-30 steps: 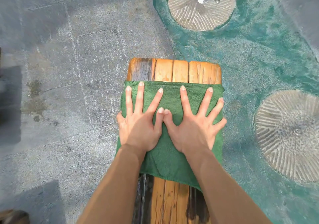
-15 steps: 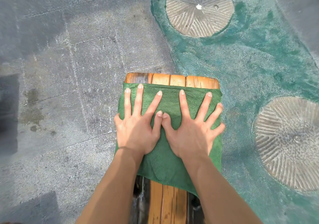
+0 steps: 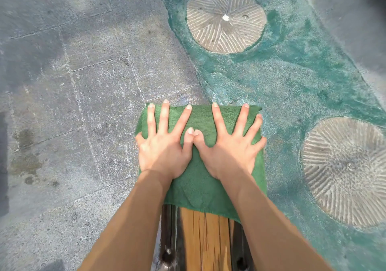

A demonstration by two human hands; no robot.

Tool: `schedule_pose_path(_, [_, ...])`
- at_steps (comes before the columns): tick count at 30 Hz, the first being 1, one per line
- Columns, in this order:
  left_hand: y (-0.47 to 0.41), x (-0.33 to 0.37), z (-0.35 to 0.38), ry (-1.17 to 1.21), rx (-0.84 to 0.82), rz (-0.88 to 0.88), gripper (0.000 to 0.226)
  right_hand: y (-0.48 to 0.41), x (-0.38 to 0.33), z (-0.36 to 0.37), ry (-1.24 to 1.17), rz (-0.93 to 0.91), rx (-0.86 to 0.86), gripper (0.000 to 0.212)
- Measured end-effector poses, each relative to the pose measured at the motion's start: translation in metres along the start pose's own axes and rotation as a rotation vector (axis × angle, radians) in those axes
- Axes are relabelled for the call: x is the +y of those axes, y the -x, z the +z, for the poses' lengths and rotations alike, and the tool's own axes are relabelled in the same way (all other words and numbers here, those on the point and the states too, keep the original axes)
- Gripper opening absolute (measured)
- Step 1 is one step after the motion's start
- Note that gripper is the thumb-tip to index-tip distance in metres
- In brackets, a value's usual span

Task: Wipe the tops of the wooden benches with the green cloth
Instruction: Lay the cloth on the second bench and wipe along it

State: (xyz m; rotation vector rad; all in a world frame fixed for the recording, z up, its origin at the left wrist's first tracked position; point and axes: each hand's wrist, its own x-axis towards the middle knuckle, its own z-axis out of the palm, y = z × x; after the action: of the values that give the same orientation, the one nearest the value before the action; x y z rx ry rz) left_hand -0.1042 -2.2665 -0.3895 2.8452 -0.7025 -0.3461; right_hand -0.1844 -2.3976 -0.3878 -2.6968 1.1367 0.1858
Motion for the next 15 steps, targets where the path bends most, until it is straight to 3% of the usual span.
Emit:
schedule_pose_path(7, [-0.011, 0.004, -0.001, 0.010, -0.014, 0.027, 0.057, -0.008, 0.002, -0.005, 0.008, -0.022, 0.028, 0.080])
schedule_pose_path(15, [0.057, -0.009, 0.014, 0.011, 0.000, 0.087, 0.060, 0.057, 0.017, 0.009, 0.031, -0.053, 0.015, 0.080])
